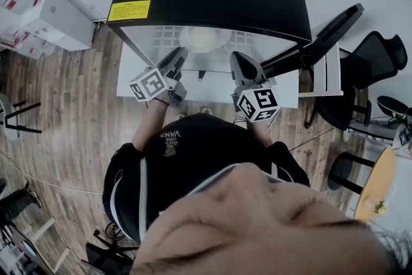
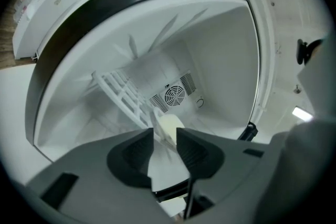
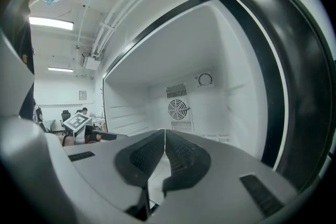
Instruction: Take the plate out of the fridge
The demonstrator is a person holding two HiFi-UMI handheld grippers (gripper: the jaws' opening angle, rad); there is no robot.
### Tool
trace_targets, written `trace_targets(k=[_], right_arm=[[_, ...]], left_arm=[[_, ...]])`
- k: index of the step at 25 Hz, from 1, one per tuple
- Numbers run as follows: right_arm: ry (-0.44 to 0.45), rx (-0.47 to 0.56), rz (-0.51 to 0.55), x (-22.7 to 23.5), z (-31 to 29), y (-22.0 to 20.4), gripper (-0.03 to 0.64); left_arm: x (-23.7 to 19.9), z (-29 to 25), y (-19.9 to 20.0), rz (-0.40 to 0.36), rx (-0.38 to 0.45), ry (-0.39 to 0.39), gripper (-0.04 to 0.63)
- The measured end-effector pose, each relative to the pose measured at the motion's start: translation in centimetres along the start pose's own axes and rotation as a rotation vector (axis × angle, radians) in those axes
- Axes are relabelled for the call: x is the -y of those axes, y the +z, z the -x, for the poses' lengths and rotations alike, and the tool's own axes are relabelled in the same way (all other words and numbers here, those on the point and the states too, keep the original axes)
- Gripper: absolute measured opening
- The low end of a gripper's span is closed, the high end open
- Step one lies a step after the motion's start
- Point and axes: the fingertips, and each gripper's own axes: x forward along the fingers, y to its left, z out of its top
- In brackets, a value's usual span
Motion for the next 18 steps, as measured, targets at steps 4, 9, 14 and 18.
trace_targets(k=[4, 9, 14, 18], right_arm=[[0.007, -0.001, -0.002, 0.0, -0.2, 0.0, 0.012], [0.013, 0.000, -0.003, 0.0, -0.3, 0.1, 0.012], [0.017, 0.002, -0.003, 0.1, -0.4, 0.1, 0.012], [0.018, 0.001, -0.003, 0.1, -0.4, 0.1, 0.012]], left_arm=[[-0.3, 0.1, 0.1, 0.007, 0.004, 0.010, 0.117], [0.7, -0.1, 0.1, 0.055, 0.000, -0.020, 0.118], [0.9, -0.2, 0.0, 0.088, -0.005, -0.027, 0.120], [1.2, -0.4, -0.2, 0.119, -0.007, -0.040, 0.121]])
